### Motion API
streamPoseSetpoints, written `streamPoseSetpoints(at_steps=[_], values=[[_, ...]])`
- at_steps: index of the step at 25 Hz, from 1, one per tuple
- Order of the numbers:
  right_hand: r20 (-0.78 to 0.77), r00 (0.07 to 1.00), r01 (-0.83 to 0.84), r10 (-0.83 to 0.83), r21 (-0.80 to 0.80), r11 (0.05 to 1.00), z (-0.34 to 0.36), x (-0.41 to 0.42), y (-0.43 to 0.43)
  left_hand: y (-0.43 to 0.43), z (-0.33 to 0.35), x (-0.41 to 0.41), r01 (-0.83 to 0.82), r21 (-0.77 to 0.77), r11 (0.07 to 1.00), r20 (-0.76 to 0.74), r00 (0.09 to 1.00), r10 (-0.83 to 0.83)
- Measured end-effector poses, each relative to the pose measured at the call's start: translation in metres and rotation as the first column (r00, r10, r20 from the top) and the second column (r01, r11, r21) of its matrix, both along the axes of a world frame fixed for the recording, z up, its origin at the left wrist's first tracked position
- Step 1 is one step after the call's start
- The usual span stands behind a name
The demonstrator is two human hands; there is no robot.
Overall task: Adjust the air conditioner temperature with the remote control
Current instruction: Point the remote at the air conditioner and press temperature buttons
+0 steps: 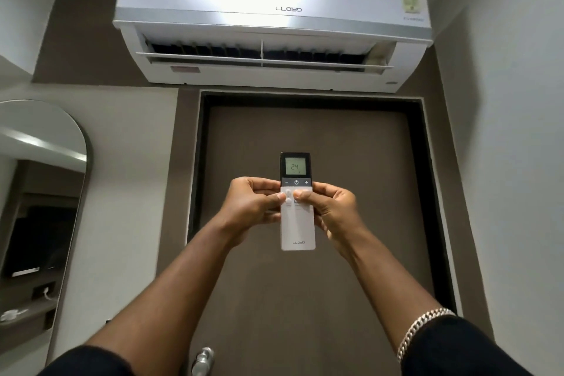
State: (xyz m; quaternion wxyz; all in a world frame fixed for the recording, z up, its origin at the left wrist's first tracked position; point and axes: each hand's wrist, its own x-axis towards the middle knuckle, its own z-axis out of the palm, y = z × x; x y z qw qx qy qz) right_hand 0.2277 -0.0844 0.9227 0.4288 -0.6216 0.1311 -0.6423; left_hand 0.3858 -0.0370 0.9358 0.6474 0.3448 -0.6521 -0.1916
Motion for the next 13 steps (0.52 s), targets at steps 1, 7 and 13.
streamPoseSetpoints(at_steps=[1,7,13], values=[[0.001,1.0,-0.004,0.004,-0.004,1.0,0.001,-0.0017,0.0014,-0.0006,0.0014,0.0,0.009,-0.002,1.0,0.0,1.0,-0.009],[-0.004,1.0,0.008,-0.008,-0.039,0.999,0.0062,-0.0069,0.0067,-0.0006,0.0085,0.0,0.008,-0.021,1.0,0.061,0.998,-0.006],[-0.029,0.999,0.037,-0.039,-0.07,0.997,0.0081,-0.0088,0.0056,-0.0007,0.0099,-0.0003,0.0,-0.032,0.999,0.076,0.997,0.003]])
